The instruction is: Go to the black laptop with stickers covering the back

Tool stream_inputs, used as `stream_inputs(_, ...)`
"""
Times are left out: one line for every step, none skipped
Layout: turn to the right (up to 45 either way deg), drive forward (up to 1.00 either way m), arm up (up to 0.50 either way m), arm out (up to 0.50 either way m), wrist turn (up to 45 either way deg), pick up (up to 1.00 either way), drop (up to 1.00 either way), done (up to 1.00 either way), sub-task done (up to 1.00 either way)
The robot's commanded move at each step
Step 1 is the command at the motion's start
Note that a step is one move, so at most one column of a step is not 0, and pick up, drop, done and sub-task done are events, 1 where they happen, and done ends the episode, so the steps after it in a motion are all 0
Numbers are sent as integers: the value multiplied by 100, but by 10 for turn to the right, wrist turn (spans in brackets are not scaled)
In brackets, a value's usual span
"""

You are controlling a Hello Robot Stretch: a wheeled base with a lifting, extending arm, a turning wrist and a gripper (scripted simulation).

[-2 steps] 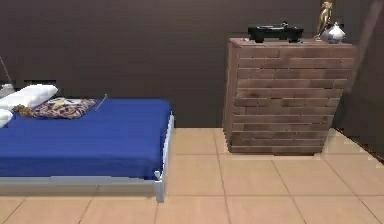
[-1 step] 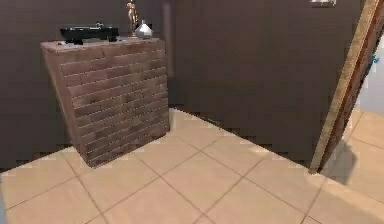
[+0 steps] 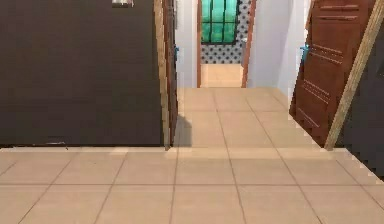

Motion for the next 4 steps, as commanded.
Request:
stream_inputs(60, 0, 0, 0, 0, 0, 0, 0, 0)
stream_inputs(0, 100, 0, 0, 0, 0, 0, 0, 0)
stream_inputs(0, 100, 0, 0, 0, 0, 0, 0, 0)
stream_inputs(0, 100, 0, 0, 0, 0, 0, 0, 0)
